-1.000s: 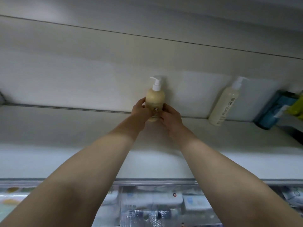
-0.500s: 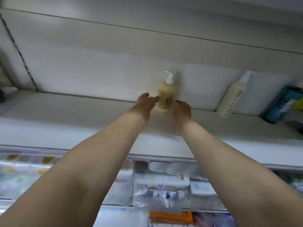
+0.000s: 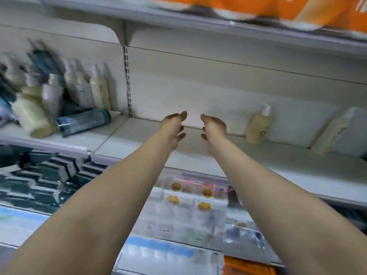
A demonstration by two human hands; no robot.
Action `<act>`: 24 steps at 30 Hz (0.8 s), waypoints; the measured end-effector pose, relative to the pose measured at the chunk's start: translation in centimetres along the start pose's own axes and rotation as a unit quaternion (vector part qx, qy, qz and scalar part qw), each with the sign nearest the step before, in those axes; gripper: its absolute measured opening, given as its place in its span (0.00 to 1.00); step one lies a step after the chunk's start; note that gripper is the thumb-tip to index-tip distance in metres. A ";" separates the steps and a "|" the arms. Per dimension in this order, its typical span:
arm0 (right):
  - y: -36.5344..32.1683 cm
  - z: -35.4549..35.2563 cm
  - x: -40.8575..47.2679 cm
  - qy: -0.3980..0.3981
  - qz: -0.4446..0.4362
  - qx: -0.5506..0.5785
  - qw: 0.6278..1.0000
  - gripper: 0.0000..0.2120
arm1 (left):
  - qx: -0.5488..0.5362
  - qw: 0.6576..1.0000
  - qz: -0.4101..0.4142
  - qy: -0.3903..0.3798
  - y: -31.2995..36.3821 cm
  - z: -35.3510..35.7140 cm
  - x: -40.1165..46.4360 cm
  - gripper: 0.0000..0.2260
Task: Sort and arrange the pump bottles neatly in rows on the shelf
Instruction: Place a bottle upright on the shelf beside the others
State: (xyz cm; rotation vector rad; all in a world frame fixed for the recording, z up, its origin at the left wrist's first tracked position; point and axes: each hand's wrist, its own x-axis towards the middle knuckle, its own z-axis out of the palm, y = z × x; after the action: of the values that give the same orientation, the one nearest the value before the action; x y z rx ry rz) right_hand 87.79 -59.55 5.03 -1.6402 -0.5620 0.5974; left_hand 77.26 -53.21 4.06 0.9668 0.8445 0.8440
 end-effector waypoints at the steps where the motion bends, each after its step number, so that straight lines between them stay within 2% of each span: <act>1: -0.1 1.9 -1.4 -0.021 -0.001 0.016 1.000 0.10 | -0.003 1.000 0.003 0.007 0.7 -2.1 -0.5 0.20; 6: -1.1 11.5 -7.4 -0.120 0.000 0.049 0.992 0.17 | -0.025 0.998 0.024 0.060 4.4 -12.7 -3.5 0.23; 9: -2.2 17.4 -10.5 -0.165 -0.012 0.056 0.985 0.13 | -0.020 0.995 0.040 0.092 7.1 -19.1 -5.4 0.20; 16: -4.1 29.6 -17.1 -0.281 -0.025 0.040 0.959 0.15 | -0.081 0.975 0.080 0.188 11.5 -32.8 -9.5 0.26; 18: -4.7 32.7 -18.6 -0.322 -0.026 0.037 0.946 0.07 | -0.083 0.969 0.090 0.213 12.4 -36.2 -10.4 0.24; 24: -5.2 42.4 -21.8 -0.386 -0.047 0.026 0.921 0.06 | -0.097 0.950 0.107 0.278 14.7 -45.2 -11.2 0.25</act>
State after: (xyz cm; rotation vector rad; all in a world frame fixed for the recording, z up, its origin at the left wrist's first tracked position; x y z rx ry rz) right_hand 43.25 -41.94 6.34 -1.2763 -1.1761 1.1877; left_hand 29.53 -43.10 5.28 0.6547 1.1206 1.3984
